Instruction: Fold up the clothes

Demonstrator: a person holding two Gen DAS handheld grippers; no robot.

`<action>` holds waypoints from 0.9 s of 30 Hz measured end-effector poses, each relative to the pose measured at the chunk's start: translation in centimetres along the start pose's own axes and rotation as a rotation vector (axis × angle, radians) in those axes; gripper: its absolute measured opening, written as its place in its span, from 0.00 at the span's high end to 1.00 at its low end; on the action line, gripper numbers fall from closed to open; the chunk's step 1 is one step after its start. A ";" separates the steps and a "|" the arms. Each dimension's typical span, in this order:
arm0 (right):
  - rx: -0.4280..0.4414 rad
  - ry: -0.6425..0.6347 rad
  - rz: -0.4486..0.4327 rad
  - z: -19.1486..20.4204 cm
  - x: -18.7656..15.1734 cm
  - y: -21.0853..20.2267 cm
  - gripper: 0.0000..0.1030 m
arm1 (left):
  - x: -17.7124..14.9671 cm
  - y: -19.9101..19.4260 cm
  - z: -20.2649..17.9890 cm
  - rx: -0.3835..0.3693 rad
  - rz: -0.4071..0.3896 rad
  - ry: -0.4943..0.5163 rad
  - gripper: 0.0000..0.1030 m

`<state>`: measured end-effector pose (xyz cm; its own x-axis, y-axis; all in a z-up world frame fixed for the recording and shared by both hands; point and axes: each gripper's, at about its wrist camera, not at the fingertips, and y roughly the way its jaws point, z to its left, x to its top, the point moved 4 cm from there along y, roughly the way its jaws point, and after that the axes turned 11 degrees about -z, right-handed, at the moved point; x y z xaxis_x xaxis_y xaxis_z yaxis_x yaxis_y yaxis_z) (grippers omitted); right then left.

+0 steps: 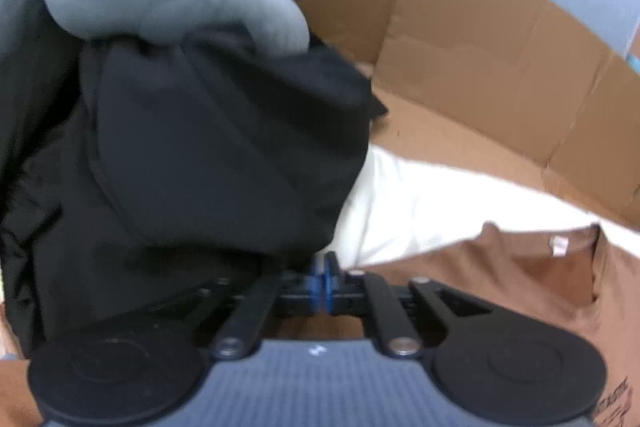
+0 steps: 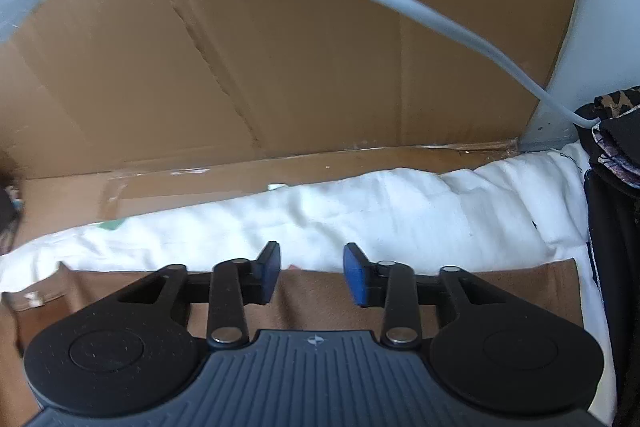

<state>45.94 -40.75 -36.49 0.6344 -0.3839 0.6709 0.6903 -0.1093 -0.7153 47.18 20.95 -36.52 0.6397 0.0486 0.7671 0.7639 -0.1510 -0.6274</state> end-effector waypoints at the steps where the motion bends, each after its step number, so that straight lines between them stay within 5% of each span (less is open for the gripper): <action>1: 0.014 -0.006 0.003 0.1 0.2 -0.3 0.52 | 0.3 -0.4 -0.1 -0.007 -0.011 -0.008 0.73; 15: 0.093 -0.046 0.009 -1.7 1.8 -9.2 0.30 | -0.2 -10.2 -2.3 -0.042 0.009 0.020 0.57; 17: 0.120 -0.029 0.010 -1.9 2.1 -11.2 0.18 | -0.1 -12.5 -2.4 -0.033 0.002 -0.001 0.51; 22: 0.194 -0.016 -0.005 -1.8 2.9 -17.2 0.15 | 0.6 -17.4 -3.7 -0.025 0.023 0.008 0.43; 27: 0.268 0.018 -0.016 -1.2 3.8 -23.7 0.12 | 0.9 -23.1 -6.3 -0.038 0.066 -0.016 0.24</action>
<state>31.56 -40.71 -17.28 0.6183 -0.4004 0.6763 0.7690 0.1307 -0.6258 29.58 18.28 -20.49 0.6902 0.0527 0.7217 0.7163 -0.1917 -0.6710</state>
